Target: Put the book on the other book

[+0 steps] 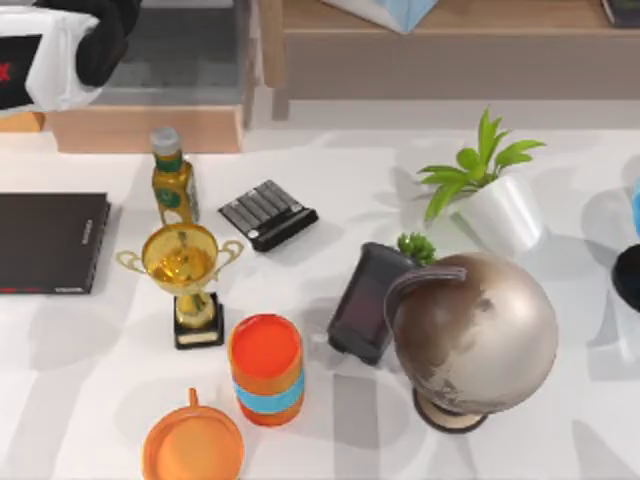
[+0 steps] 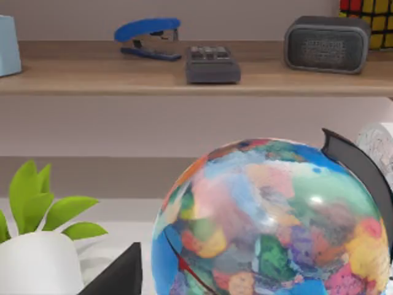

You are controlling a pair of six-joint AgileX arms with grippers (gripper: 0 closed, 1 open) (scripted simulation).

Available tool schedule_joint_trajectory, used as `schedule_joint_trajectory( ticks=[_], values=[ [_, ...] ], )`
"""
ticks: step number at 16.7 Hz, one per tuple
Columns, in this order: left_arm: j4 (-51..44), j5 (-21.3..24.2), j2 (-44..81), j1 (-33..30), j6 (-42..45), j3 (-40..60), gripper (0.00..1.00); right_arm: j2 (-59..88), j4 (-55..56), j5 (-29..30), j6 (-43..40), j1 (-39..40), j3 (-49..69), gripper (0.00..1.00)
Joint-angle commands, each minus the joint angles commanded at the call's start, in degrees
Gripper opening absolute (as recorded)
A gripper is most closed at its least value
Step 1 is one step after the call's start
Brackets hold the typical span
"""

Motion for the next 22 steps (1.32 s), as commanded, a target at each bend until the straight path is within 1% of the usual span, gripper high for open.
schedule_joint_trajectory(
  ticks=[1, 2, 12, 14, 17, 19, 20, 22],
  values=[
    [0.0, 0.0, 0.0, 0.0, 0.0, 0.0, 0.02, 0.0, 0.0, 0.0, 0.0, 0.0, 0.0, 1.00],
    [0.0, 0.0, 0.0, 0.0, 0.0, 0.0, 0.00, 0.0, 0.0, 0.0, 0.0, 0.0, 0.0, 1.00],
    [-0.3, -0.2, -0.1, 0.0, -0.3, -0.4, 0.00, 0.0, 0.0, 0.0, 0.0, 0.0, 0.0, 1.00],
    [-0.8, -2.0, 0.2, 0.0, -0.6, -1.1, 0.00, 0.0, 0.0, 0.0, 0.0, 0.0, 0.0, 1.00],
    [-0.5, -6.9, -1.2, 1.1, 1.1, -2.2, 0.00, 0.0, 0.0, 0.0, 0.0, 0.0, 0.0, 1.00],
    [-0.2, -8.1, -3.6, 2.2, 1.4, -2.8, 0.00, 0.0, 0.0, 0.0, 0.0, 0.0, 0.0, 1.00],
    [0.0, -7.7, -4.5, 2.4, 0.9, -3.0, 0.00, 0.0, 0.0, 0.0, 0.0, 0.0, 0.0, 1.00],
    [0.0, -5.3, -5.3, 1.9, -0.8, -2.8, 0.00, 0.0, 0.0, 0.0, 0.0, 0.0, 0.0, 1.00]
  ],
)
